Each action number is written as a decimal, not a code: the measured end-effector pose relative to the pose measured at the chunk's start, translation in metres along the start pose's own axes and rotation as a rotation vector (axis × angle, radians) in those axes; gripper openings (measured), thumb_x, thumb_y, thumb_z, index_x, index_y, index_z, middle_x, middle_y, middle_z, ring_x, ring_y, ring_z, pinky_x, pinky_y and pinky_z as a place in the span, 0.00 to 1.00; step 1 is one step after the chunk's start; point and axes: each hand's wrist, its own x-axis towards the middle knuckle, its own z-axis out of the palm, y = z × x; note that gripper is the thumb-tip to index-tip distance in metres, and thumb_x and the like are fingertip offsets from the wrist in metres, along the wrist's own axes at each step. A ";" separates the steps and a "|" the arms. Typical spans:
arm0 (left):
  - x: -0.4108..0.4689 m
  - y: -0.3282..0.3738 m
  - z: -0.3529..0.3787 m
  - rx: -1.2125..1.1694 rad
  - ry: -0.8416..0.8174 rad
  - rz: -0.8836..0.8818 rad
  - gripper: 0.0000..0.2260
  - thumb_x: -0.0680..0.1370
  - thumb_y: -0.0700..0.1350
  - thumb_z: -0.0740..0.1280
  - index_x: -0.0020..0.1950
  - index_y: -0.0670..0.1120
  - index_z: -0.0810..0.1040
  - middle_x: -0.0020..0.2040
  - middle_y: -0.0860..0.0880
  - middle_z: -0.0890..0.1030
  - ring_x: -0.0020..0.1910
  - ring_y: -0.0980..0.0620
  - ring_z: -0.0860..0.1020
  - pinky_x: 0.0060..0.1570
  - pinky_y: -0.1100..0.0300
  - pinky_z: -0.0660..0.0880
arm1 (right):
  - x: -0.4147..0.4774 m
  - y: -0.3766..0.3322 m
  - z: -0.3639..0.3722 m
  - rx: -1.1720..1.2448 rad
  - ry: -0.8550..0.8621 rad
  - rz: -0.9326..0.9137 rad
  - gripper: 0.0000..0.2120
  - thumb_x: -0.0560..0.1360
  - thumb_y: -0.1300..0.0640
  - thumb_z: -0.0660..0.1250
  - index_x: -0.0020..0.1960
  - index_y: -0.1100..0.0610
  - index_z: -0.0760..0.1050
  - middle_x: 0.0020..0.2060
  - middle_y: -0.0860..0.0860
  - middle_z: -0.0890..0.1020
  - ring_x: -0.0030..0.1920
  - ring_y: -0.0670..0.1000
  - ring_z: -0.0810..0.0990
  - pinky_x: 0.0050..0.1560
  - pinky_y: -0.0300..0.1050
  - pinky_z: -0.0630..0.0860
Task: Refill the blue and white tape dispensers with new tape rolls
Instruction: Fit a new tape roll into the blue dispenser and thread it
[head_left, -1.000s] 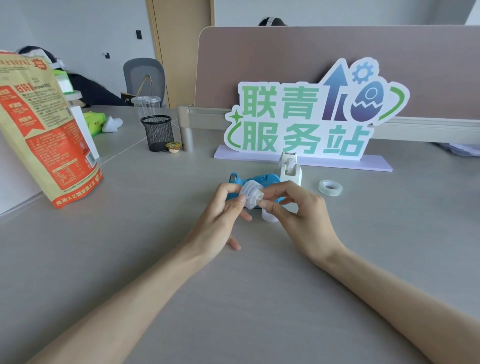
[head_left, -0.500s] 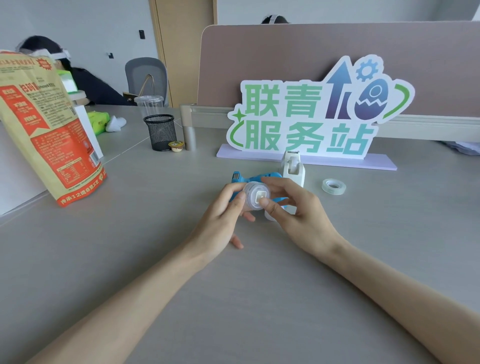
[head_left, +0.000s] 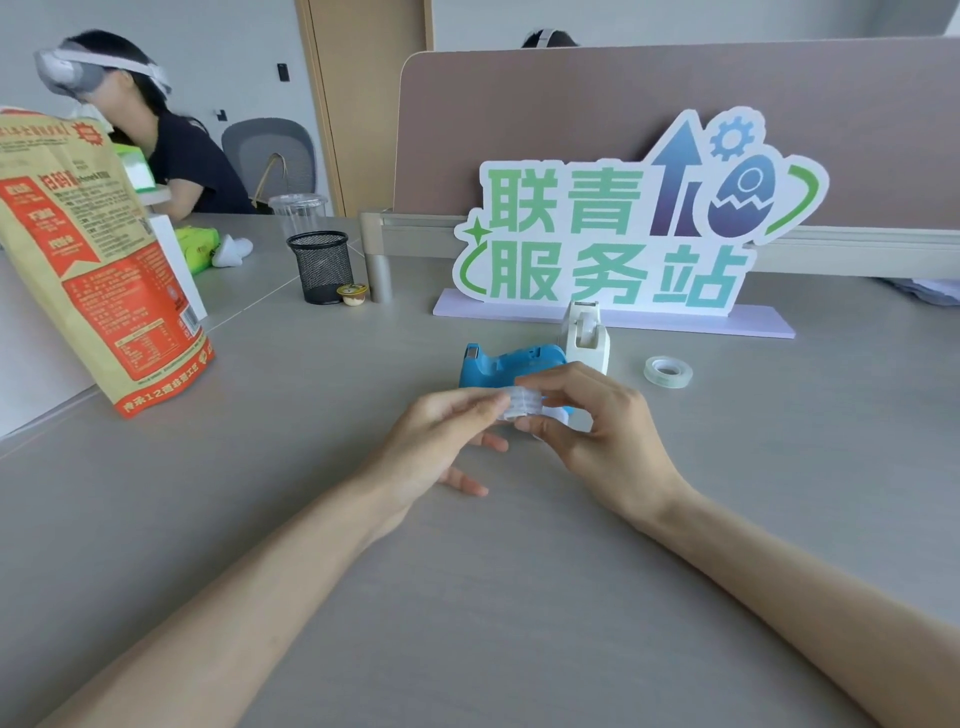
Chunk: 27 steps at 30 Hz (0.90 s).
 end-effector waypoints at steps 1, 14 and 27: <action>0.000 0.001 -0.001 -0.006 0.000 -0.007 0.11 0.78 0.49 0.64 0.56 0.48 0.82 0.54 0.51 0.83 0.45 0.56 0.79 0.26 0.60 0.75 | 0.000 0.000 0.000 -0.009 0.008 -0.008 0.12 0.70 0.65 0.74 0.53 0.59 0.81 0.46 0.46 0.82 0.48 0.48 0.80 0.50 0.32 0.75; 0.003 -0.004 -0.005 -0.154 0.211 -0.061 0.04 0.75 0.41 0.69 0.48 0.46 0.83 0.47 0.48 0.83 0.39 0.57 0.78 0.20 0.65 0.71 | -0.001 0.002 0.003 -0.057 0.041 -0.064 0.13 0.69 0.66 0.75 0.53 0.61 0.81 0.46 0.46 0.80 0.46 0.45 0.78 0.48 0.25 0.71; 0.008 -0.003 -0.010 -0.153 0.193 -0.088 0.05 0.74 0.40 0.71 0.48 0.47 0.78 0.43 0.50 0.79 0.32 0.58 0.75 0.20 0.64 0.69 | -0.001 0.002 0.003 -0.015 0.021 -0.053 0.13 0.71 0.64 0.74 0.54 0.60 0.80 0.46 0.43 0.80 0.47 0.42 0.78 0.48 0.28 0.73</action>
